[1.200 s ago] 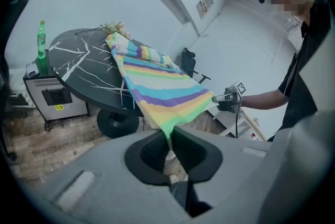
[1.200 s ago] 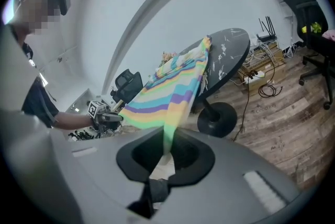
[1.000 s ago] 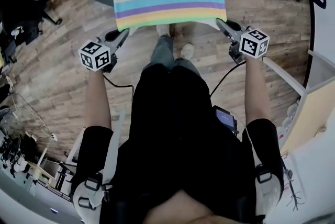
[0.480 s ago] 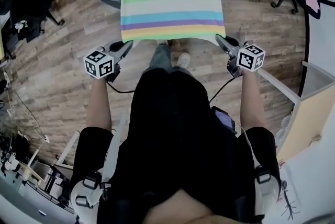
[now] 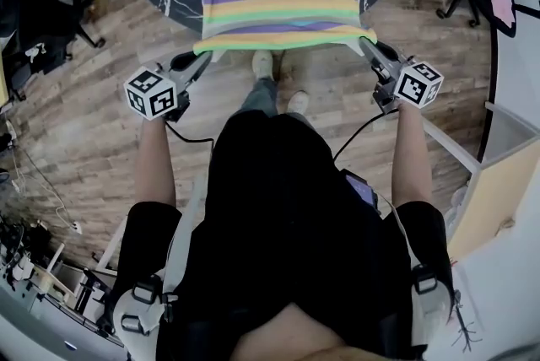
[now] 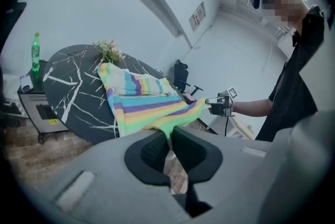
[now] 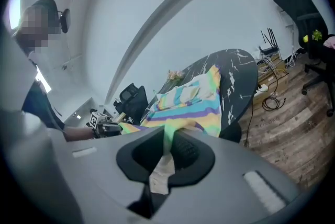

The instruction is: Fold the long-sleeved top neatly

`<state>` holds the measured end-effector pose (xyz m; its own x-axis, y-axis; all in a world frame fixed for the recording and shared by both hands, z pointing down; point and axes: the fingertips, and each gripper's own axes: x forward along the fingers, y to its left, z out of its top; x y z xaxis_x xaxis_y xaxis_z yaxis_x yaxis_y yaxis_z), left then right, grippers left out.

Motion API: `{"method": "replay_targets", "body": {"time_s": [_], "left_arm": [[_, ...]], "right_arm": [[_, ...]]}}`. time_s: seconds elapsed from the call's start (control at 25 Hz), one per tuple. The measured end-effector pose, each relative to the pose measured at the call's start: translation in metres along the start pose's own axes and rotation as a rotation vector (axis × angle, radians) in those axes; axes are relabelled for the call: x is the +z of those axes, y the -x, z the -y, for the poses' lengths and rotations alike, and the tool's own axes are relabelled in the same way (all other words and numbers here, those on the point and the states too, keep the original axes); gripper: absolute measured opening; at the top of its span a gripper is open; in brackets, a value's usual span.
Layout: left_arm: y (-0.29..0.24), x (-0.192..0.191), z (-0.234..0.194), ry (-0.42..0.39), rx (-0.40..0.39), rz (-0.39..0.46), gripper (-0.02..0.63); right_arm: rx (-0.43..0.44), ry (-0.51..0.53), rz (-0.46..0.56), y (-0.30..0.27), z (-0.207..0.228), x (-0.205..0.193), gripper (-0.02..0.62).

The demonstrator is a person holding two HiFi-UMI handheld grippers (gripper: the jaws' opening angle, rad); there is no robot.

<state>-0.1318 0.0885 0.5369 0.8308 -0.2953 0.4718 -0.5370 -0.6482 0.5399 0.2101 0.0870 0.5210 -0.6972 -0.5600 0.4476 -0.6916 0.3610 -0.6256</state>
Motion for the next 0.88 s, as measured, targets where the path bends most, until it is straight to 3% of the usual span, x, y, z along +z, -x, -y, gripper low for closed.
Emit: {"method": "replay_targets", "body": {"time_s": [0.32, 0.52, 0.88], "left_arm": [[-0.004, 0.074, -0.031, -0.021, -0.085, 0.071, 0.021], [-0.011, 0.107, -0.049, -0.046, -0.087, 0.089, 0.021], [-0.035, 0.144, -0.084, 0.13, -0.083, 0.123, 0.023]], "right_arm": [[-0.016, -0.024, 0.115, -0.036, 0.01, 0.072, 0.02], [-0.007, -0.033, 0.157, -0.053, 0.011, 0.096, 0.02], [-0.026, -0.108, 0.155, -0.073, 0.036, 0.119, 0.02]]}}
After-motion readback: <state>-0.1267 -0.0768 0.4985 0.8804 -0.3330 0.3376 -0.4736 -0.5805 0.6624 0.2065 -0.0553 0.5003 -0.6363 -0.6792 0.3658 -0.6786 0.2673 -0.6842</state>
